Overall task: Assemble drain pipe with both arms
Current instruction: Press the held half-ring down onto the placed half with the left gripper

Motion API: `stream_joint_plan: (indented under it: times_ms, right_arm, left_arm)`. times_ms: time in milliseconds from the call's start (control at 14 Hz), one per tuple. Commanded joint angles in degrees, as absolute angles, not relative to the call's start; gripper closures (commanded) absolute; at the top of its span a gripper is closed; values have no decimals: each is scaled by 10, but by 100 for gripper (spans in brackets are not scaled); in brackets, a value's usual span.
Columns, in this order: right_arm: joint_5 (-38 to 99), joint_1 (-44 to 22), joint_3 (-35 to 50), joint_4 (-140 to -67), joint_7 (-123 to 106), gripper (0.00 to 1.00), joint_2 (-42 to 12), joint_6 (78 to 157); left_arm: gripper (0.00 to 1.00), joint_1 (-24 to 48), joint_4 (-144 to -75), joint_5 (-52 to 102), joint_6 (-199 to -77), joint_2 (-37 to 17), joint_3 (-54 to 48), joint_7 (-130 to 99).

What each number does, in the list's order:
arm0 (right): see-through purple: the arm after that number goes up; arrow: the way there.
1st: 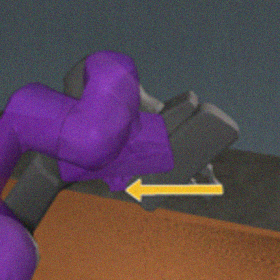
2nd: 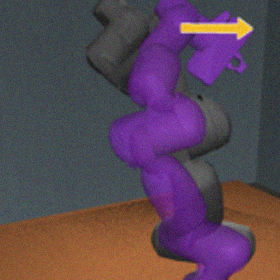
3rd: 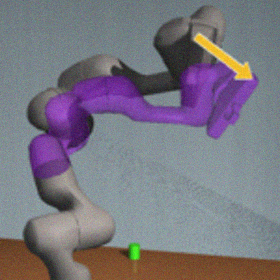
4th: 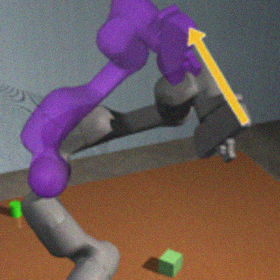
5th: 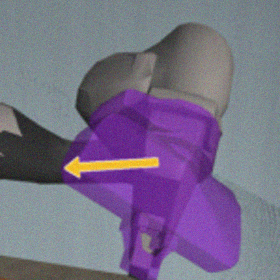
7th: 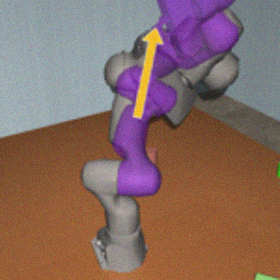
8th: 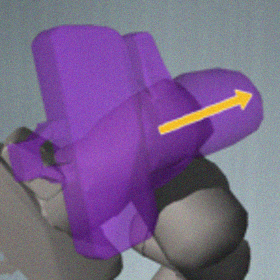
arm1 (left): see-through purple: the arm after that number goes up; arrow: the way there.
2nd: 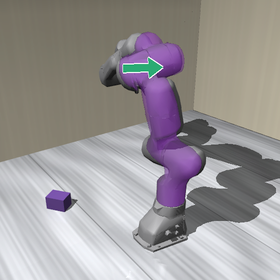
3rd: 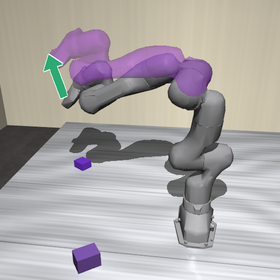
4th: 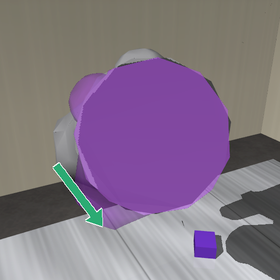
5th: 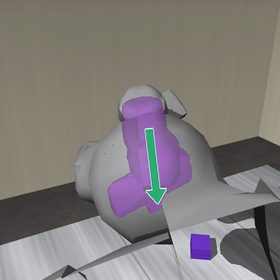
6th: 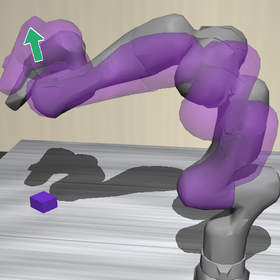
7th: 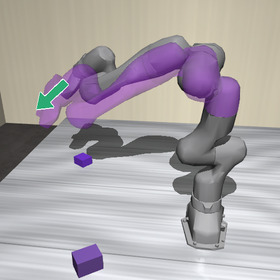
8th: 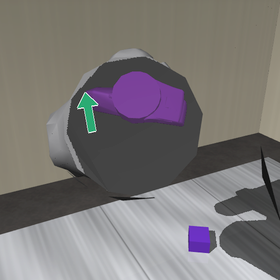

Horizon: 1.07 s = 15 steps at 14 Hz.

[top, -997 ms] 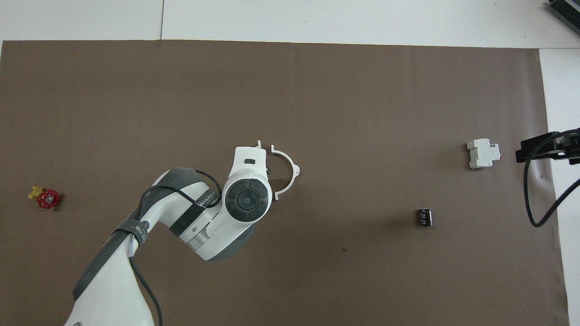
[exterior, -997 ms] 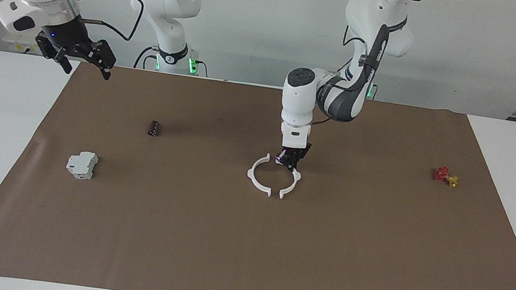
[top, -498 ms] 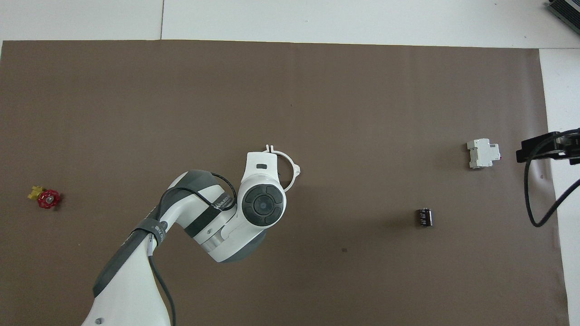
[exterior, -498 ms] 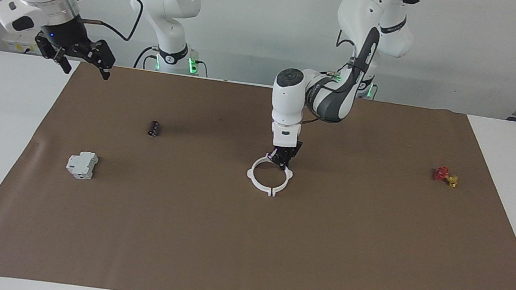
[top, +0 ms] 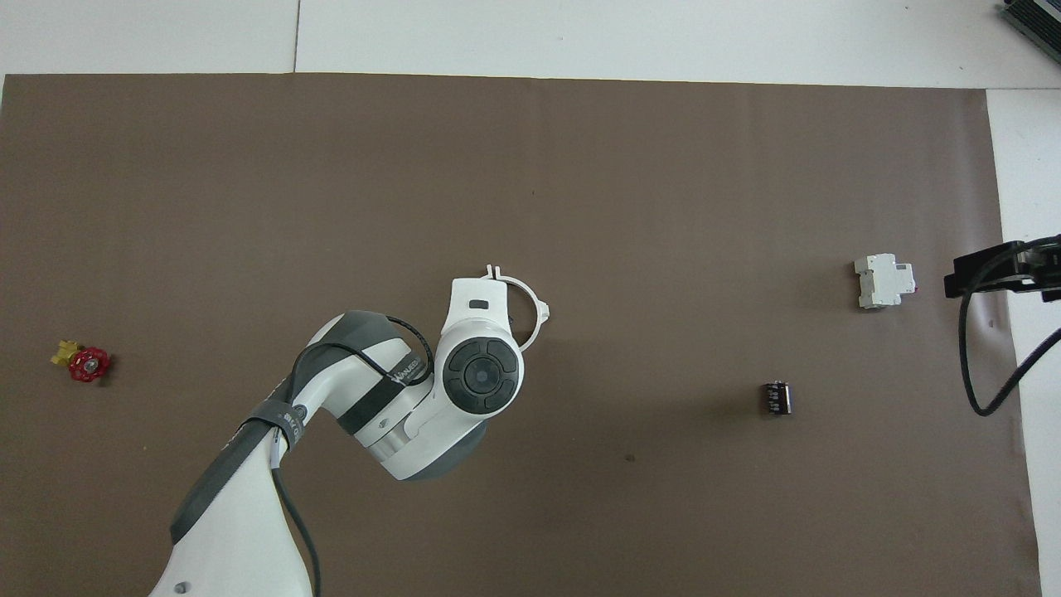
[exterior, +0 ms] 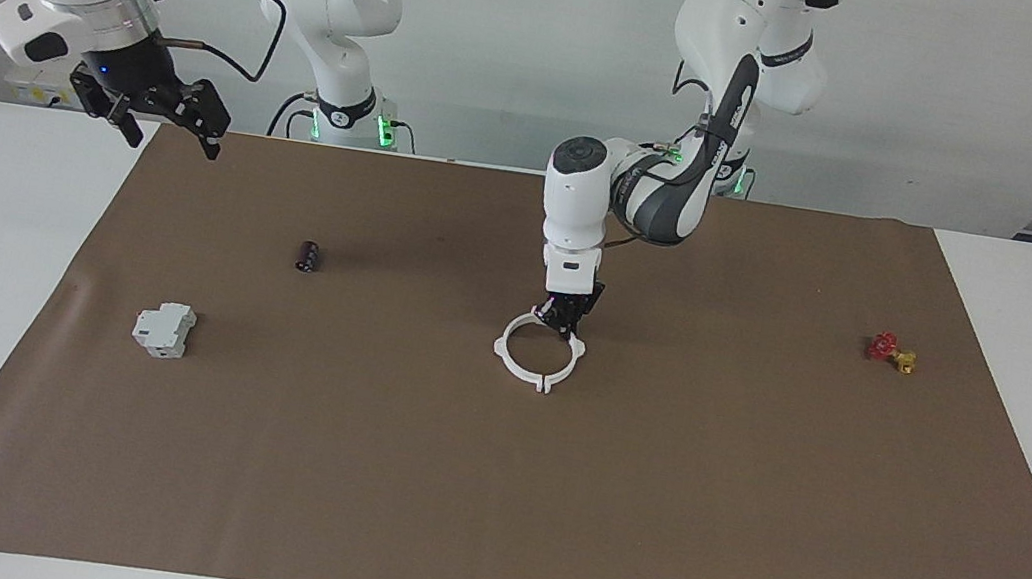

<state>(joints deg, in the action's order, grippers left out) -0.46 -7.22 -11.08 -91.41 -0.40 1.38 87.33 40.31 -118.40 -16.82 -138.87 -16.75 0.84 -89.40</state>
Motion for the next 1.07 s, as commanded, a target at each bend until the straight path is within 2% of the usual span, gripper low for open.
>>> stream_joint_plan:
  times_ms: [0, 997]
  right_arm:
    - [5, -68, -109, -932, -1, 0, 28, 885]
    - [5, -68, -108, -932, -1, 0, 28, 885]
  left_arm:
    - [94, 411, -1172, -185, -1383, -177, 14, -910]
    - [94, 411, -1175, -212, -1393, -180, 12, -908]
